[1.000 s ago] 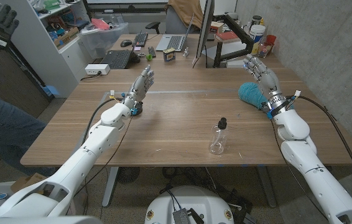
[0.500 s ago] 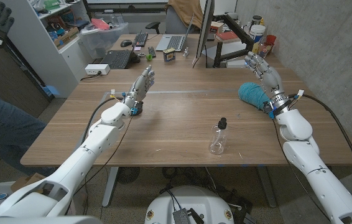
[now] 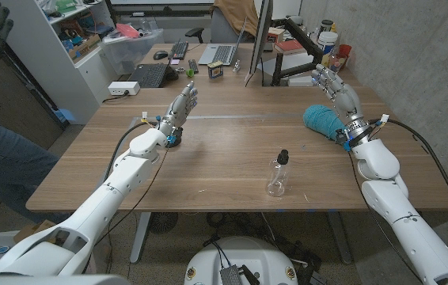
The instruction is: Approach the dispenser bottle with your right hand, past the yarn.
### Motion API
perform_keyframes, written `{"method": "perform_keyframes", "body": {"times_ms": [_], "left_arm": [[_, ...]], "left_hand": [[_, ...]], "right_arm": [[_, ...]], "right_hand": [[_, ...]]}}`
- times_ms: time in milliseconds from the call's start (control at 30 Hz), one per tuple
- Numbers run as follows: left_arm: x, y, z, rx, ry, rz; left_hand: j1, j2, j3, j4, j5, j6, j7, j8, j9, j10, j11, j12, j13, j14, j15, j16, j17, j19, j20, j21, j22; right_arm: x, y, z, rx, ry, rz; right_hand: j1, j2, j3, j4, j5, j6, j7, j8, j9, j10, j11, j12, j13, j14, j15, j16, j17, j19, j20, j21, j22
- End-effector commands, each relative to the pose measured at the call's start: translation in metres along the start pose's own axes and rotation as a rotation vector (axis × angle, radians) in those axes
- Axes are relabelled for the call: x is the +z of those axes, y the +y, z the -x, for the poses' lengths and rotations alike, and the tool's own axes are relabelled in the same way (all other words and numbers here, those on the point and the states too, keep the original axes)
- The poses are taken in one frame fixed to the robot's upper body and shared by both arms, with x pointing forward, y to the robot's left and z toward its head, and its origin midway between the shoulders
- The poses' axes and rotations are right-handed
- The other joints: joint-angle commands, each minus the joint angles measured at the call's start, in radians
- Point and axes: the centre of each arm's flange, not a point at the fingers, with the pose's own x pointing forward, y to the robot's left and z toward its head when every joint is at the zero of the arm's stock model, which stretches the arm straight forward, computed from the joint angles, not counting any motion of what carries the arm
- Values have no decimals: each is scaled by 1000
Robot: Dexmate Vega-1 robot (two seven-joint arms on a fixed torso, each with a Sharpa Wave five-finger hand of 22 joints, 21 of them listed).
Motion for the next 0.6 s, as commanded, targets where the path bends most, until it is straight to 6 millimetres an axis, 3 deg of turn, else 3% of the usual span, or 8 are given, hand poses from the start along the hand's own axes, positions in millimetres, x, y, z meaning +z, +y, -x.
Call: {"method": "perform_keyframes", "body": {"times_ms": [33, 600], "left_arm": [[1, -2, -3, -3, -5, 2], [3, -7, -4, -5, -10, 5]], "left_hand": [[4, 4, -5, 3, 6, 9, -1, 4, 5, -4, 3, 6, 2, -9, 4, 3, 2, -3, 7, 7, 2], [6, 6, -9, 3, 6, 13, 1, 5, 5, -4, 4, 6, 2, -9, 3, 3, 2, -3, 6, 7, 2]], "right_arm": [[8, 0, 1, 11, -20, 23], [17, 0, 10, 14, -52, 35]], "right_hand": [[4, -8, 2, -5, 7, 4, 4, -4, 2, 4, -1, 2, 2, 0, 0, 2, 2, 9, 4, -6, 5], [-4, -3, 0, 0, 8, 12, 1, -2, 2, 13, -11, 4, 2, 4, -1, 4, 4, 15, -9, -10, 5]]}}
